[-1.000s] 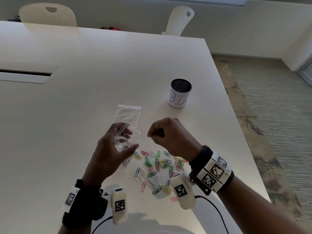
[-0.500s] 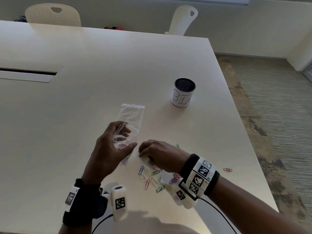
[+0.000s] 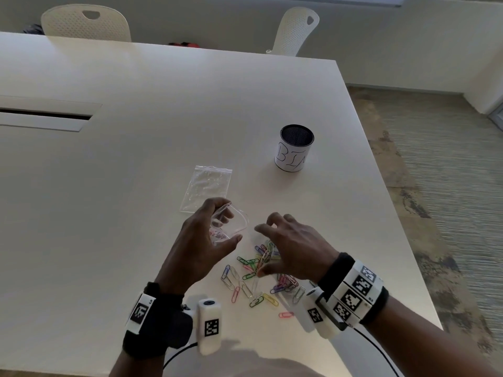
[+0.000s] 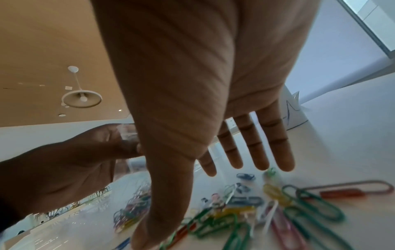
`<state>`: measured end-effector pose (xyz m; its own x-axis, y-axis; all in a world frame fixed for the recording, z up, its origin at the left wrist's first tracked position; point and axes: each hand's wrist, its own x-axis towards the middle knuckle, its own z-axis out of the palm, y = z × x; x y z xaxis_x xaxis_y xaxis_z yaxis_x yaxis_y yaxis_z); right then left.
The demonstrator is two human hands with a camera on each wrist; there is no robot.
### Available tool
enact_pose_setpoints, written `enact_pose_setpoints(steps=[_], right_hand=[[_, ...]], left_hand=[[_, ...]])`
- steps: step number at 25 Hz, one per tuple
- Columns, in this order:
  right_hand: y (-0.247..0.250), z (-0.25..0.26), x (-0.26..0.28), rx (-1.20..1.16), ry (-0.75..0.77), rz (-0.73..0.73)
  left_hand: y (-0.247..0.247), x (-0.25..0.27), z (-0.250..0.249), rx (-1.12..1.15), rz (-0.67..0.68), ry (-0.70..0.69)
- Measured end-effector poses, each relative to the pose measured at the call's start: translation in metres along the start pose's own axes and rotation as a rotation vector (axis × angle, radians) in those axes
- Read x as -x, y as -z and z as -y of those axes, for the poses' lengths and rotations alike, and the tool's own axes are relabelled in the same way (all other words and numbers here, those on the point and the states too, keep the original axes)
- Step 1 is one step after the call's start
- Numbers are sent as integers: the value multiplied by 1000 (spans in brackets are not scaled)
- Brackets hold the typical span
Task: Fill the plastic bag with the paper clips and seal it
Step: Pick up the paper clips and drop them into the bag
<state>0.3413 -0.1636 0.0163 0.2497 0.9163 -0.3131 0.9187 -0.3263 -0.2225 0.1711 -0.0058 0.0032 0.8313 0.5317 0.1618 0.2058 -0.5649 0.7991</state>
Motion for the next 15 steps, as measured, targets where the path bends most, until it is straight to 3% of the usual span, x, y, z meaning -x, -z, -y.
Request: enact_pose_setpoints(steps=[3, 15], right_hand=[[-10, 10, 2, 7, 13, 3], [-25, 5, 12, -124, 101, -211]], left_hand=[[-2, 0, -2, 1, 0, 1], [-12, -1, -3, -31, 19, 0]])
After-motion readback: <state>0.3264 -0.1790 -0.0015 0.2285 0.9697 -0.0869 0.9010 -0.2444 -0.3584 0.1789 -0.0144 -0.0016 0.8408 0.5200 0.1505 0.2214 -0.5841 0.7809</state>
